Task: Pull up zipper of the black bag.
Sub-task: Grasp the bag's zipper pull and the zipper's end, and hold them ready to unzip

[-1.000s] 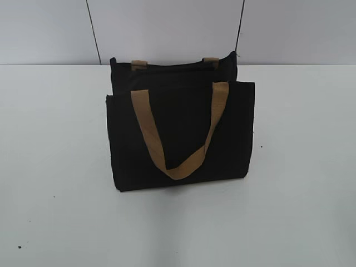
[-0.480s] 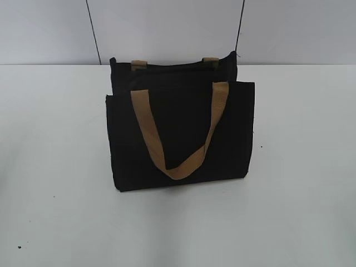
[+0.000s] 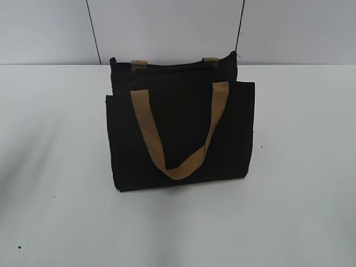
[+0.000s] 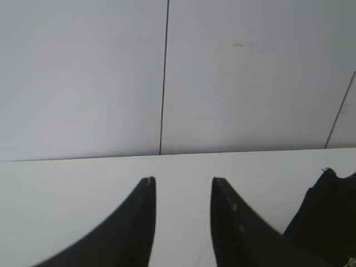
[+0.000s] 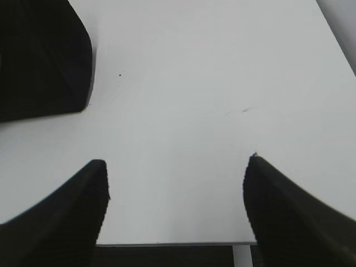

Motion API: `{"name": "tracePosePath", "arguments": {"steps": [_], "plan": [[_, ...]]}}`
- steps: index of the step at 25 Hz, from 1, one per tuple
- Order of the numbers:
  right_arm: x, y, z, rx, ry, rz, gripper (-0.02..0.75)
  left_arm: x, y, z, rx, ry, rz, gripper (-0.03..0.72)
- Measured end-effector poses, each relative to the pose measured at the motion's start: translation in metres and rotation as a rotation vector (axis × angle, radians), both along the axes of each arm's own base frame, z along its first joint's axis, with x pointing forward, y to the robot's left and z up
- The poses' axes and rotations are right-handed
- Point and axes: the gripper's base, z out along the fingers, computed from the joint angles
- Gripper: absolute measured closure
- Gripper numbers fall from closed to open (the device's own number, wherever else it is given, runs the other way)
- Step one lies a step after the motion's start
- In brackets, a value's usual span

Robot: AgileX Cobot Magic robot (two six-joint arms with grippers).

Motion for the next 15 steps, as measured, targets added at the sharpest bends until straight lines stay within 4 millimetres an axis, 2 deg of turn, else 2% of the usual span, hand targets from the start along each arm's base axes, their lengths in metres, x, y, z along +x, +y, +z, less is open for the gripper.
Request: {"name": "tracePosePath", "arguments": {"steps": [7,15], "plan": [[0.0,0.0,0.0,0.0,0.0,0.0,0.161,0.035,-0.025,-0.041,0.068,-0.015,-0.196,0.347],[0.0,0.0,0.0,0.001,0.0,0.001,0.161,0.051,-0.044,-0.098,0.075,0.096,-0.394,0.326]]}}
